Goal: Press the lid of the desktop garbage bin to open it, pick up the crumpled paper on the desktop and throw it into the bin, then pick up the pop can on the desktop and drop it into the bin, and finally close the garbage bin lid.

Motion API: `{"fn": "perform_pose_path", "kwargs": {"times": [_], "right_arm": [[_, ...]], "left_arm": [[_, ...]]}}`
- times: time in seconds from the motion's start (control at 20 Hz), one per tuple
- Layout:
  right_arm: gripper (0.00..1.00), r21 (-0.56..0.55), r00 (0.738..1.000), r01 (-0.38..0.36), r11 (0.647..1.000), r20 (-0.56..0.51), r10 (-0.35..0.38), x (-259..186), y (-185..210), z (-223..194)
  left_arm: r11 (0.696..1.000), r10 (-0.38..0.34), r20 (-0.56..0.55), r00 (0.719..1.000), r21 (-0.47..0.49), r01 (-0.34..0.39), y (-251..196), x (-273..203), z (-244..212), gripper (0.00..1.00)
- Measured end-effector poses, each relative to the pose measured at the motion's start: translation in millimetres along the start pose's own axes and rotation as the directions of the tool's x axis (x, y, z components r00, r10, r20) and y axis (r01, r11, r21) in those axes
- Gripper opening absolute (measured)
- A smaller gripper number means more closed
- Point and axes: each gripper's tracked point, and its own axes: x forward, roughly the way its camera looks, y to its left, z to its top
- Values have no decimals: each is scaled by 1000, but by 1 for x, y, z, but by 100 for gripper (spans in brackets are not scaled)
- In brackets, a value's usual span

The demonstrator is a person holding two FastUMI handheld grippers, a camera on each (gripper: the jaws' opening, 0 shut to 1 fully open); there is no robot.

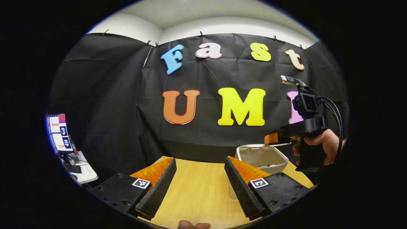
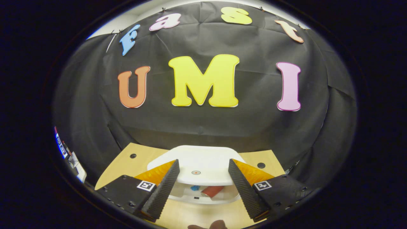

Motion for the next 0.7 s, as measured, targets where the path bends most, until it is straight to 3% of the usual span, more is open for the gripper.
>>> {"fn": "perform_pose_path", "kwargs": {"times": [0.7], "right_arm": [[98, -21, 997, -23, 1000, -68, 22, 15, 0, -48]], "left_arm": [[1000, -16, -16, 1000, 15, 17, -18, 9, -1, 98]]}}
